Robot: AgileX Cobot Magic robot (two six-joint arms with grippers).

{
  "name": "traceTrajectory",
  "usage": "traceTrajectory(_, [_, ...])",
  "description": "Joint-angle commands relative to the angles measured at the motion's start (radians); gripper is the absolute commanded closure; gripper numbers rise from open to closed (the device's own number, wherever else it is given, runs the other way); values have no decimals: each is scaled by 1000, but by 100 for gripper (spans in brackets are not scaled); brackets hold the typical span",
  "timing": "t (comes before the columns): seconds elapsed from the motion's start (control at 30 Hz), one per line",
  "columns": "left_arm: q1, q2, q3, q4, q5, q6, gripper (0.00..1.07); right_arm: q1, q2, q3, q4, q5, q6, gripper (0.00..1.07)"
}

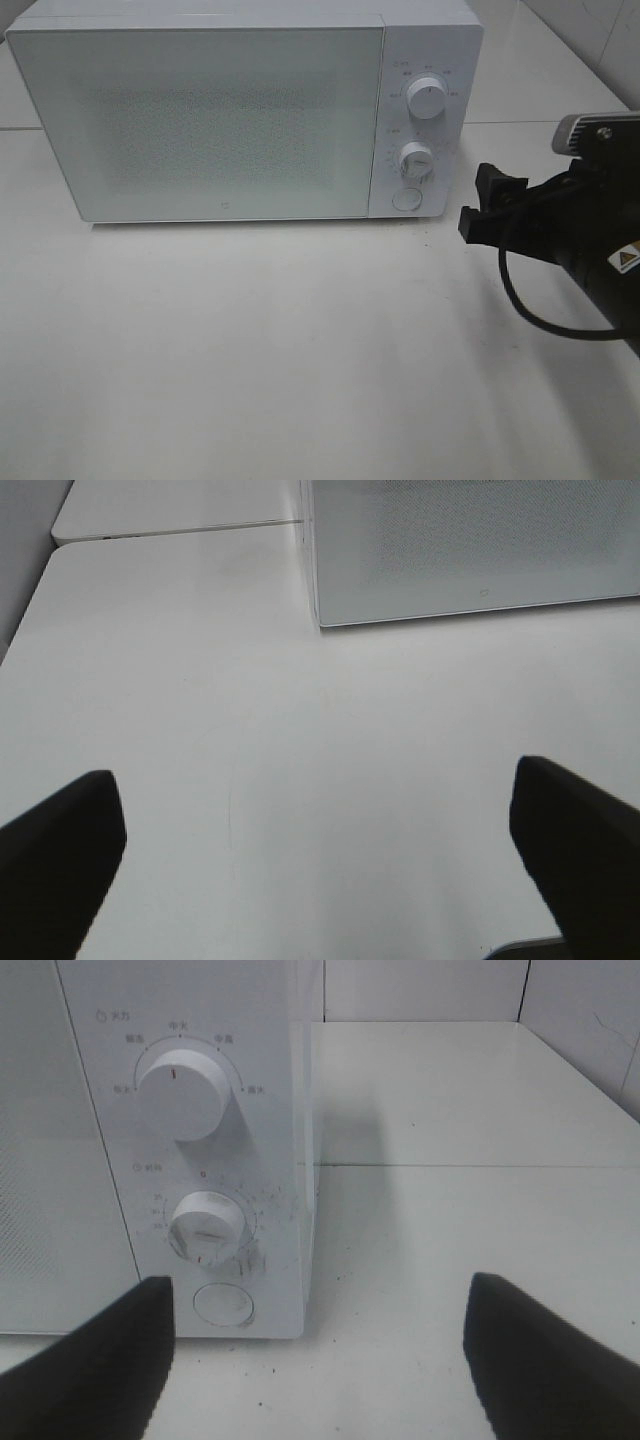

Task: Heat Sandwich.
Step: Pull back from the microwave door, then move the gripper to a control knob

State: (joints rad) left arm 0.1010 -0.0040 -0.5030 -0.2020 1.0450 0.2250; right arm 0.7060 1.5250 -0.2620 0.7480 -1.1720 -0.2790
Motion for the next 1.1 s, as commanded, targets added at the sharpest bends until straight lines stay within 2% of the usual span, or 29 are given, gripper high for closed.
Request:
traceTrajectory(0.03, [5,-26,1,-3,-10,-4,5,70,54,-38,74,-48,-37,31])
traceTrajectory(0.27, [5,-26,1,-3,-10,-4,5,120,134,-96,80,-52,-59,31])
traceTrajectory(0.37, [5,-26,1,-3,-10,-4,5,146,172,-131,126,-52,-63,31])
traceTrajectory(0.9, [5,-26,1,-3,-10,-4,5,146,202,-141,154,-46,-55,31])
traceTrajectory(1.1, [5,-26,1,-3,-10,-4,5,112,261,-181,134,-45,-47,31])
